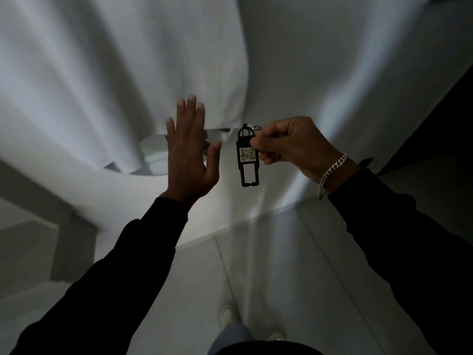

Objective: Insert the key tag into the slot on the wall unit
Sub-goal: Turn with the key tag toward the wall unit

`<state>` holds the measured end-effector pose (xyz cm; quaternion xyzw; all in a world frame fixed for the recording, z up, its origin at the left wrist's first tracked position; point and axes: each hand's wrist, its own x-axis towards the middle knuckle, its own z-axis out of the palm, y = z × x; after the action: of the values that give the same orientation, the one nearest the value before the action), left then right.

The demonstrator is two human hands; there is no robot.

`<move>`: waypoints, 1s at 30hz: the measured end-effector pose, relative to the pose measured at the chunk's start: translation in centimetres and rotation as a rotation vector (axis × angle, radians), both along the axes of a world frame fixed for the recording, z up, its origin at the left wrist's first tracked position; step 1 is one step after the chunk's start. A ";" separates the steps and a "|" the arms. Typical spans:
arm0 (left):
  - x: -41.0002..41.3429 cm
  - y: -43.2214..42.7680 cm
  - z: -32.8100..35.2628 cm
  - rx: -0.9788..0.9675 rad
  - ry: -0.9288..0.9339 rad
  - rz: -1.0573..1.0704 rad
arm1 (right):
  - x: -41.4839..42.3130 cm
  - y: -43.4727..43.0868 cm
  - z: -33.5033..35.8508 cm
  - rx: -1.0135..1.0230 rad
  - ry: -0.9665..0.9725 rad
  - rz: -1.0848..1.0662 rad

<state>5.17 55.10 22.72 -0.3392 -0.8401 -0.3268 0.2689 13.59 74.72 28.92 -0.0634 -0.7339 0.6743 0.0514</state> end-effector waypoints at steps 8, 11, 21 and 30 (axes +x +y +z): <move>-3.3 16.6 0.7 0.102 0.059 -0.159 | -0.1 15.3 0.8 0.051 0.051 -0.168; -4.9 23.4 0.8 0.111 0.090 -0.229 | -0.9 21.4 0.6 0.074 0.063 -0.218; -9.4 45.3 4.1 0.093 0.124 -0.391 | -2.9 42.1 2.1 0.022 0.093 -0.411; -10.4 65.3 4.4 0.124 0.193 -0.304 | -4.5 62.2 2.0 0.056 0.159 -0.327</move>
<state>-5.18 120.37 27.12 -0.4749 -0.7278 -0.3807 0.3160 9.13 136.92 30.88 -0.1271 -0.7259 0.6392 0.2199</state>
